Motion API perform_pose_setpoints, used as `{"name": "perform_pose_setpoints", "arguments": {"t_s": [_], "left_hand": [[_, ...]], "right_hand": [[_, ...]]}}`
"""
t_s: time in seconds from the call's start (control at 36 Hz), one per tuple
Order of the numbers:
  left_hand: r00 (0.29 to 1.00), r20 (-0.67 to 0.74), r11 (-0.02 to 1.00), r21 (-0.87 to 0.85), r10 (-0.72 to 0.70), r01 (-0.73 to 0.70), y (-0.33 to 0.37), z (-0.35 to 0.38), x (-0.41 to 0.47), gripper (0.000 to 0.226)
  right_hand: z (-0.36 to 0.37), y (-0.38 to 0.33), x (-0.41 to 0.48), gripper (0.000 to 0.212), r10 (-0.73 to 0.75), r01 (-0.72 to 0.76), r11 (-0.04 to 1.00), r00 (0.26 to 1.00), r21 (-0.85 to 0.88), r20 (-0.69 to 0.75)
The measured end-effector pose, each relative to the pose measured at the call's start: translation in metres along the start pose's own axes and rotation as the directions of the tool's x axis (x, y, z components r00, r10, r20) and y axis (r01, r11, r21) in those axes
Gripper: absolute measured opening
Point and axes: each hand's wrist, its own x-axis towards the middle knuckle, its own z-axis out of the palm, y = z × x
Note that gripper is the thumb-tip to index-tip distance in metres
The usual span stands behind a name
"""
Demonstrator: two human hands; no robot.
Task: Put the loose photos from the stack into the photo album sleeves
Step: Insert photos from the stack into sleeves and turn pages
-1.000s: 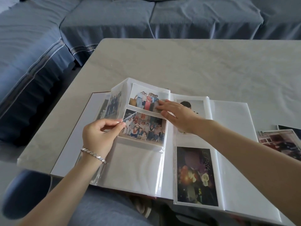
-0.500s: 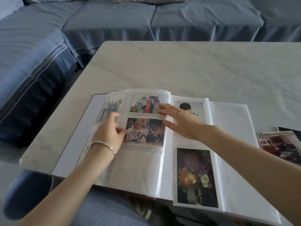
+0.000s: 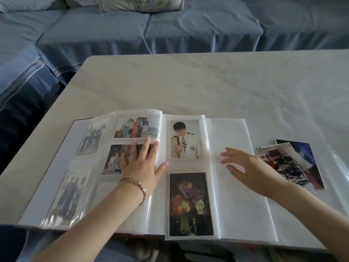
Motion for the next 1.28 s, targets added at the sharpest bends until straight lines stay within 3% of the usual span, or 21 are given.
{"name": "perform_pose_setpoints", "arguments": {"t_s": [0.14, 0.25, 0.31, 0.42, 0.5, 0.61, 0.67, 0.81, 0.89, 0.97, 1.06, 1.17, 1.19, 1.28], "left_hand": [[0.993, -0.025, 0.993, -0.022, -0.117, 0.117, 0.021, -0.016, 0.003, 0.066], [0.974, -0.161, 0.984, -0.048, 0.161, -0.171, 0.052, -0.017, 0.001, 0.059], [0.948, -0.157, 0.954, -0.075, 0.278, -0.292, 0.065, -0.013, -0.002, 0.055], [0.941, -0.079, 0.936, -0.102, 0.33, -0.337, 0.08, -0.002, -0.006, 0.052], [0.941, -0.058, 0.94, -0.059, 0.334, -0.337, 0.082, 0.004, -0.007, 0.053], [0.943, -0.048, 0.942, -0.054, 0.33, -0.332, 0.077, 0.007, -0.008, 0.053], [0.941, -0.047, 0.939, -0.057, 0.336, -0.338, 0.074, 0.007, -0.009, 0.053], [0.935, -0.072, 0.933, -0.072, 0.347, -0.352, 0.07, 0.006, -0.01, 0.052], [0.927, -0.12, 0.913, -0.169, 0.354, -0.371, 0.072, 0.005, -0.011, 0.046], [0.93, -0.17, 0.824, -0.43, 0.327, -0.369, 0.078, 0.001, -0.015, 0.043], [0.955, -0.065, 0.594, -0.77, 0.291, -0.233, 0.092, -0.013, -0.023, 0.049], [0.953, 0.055, 0.16, -0.987, 0.296, 0.008, 0.101, -0.025, -0.031, 0.062], [0.96, 0.053, 0.112, -0.993, 0.274, 0.023, 0.101, -0.026, -0.033, 0.06], [0.997, -0.002, 0.136, -0.991, 0.076, -0.013, 0.09, -0.025, -0.033, 0.044]], "right_hand": [[-0.013, 0.014, -0.023, 0.02, 0.066, -0.065, 0.998, 0.995, 0.012, -0.075], [-0.022, 0.029, -0.037, 0.023, 0.252, -0.246, 0.968, 0.946, 0.055, -0.203], [-0.026, 0.036, -0.041, 0.034, 0.375, -0.372, 0.926, 0.892, 0.061, -0.254], [-0.033, 0.051, -0.049, 0.073, 0.631, -0.652, 0.755, 0.752, -0.069, -0.193], [-0.035, 0.06, -0.053, 0.091, 0.704, -0.721, 0.672, 0.693, -0.17, -0.153], [-0.033, 0.067, -0.053, 0.1, 0.742, -0.759, 0.628, 0.651, -0.17, -0.163], [-0.032, 0.071, -0.052, 0.088, 0.733, -0.757, 0.647, 0.651, -0.093, -0.198], [-0.044, 0.078, -0.053, 0.013, 0.636, -0.585, 0.771, 0.682, 0.252, -0.362], [-0.057, 0.077, -0.05, 0.009, 0.654, -0.489, 0.753, 0.631, 0.44, -0.418], [-0.071, 0.067, -0.043, 0.009, 0.746, -0.326, 0.595, 0.565, 0.735, -0.352], [-0.07, 0.043, -0.03, 0.018, 0.76, -0.206, 0.355, 0.632, 0.912, -0.153], [-0.051, -0.006, -0.009, 0.022, 0.643, -0.149, 0.295, 0.762, 0.944, -0.08], [-0.044, -0.018, -0.006, 0.02, 0.603, -0.155, 0.297, 0.795, 0.942, -0.059], [-0.026, -0.045, -0.001, 0.015, 0.475, -0.192, 0.385, 0.88, 0.903, -0.015]]}}
